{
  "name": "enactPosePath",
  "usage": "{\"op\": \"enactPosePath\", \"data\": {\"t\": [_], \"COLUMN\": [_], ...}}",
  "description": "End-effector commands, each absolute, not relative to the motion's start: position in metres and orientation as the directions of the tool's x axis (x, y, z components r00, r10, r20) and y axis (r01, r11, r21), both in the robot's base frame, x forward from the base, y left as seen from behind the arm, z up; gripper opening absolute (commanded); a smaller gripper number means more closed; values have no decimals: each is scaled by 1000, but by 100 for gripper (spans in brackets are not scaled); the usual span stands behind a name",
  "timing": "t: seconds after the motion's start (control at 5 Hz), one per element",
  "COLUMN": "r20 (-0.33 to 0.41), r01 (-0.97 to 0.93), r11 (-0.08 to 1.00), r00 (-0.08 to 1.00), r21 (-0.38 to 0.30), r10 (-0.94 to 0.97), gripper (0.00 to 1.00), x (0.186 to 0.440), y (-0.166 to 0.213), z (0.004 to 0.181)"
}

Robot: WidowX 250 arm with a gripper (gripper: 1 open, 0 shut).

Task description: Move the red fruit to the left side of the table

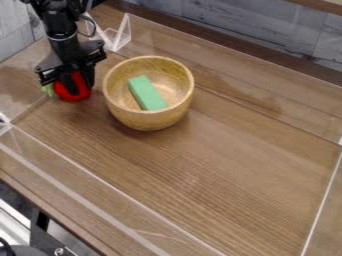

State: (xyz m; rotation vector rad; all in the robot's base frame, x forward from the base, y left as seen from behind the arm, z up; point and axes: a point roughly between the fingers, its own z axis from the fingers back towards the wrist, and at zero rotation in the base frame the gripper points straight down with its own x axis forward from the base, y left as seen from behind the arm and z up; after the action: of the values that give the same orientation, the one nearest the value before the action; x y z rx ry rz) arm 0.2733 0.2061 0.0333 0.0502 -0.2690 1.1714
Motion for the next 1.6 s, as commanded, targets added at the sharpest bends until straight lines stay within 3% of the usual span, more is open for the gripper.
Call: {"op": "enactPosePath", "data": {"t": [0.0, 0.2, 0.4, 0.8, 1.0, 1.4], "r20": [235, 223, 214, 195, 188, 172], "r01": [-898, -901, -904, -905, -861, -808], "r11": [429, 419, 414, 410, 495, 570], "r00": [397, 389, 386, 383, 470, 547], "r21": [-103, -108, -109, -117, -119, -149], "r10": [887, 894, 898, 903, 863, 819], "gripper": [0, 0, 100, 100, 100, 100], "x": [275, 283, 290, 299, 302, 310], "y": [204, 196, 189, 191, 186, 184], "z": [28, 39, 48, 70, 84, 130]}}
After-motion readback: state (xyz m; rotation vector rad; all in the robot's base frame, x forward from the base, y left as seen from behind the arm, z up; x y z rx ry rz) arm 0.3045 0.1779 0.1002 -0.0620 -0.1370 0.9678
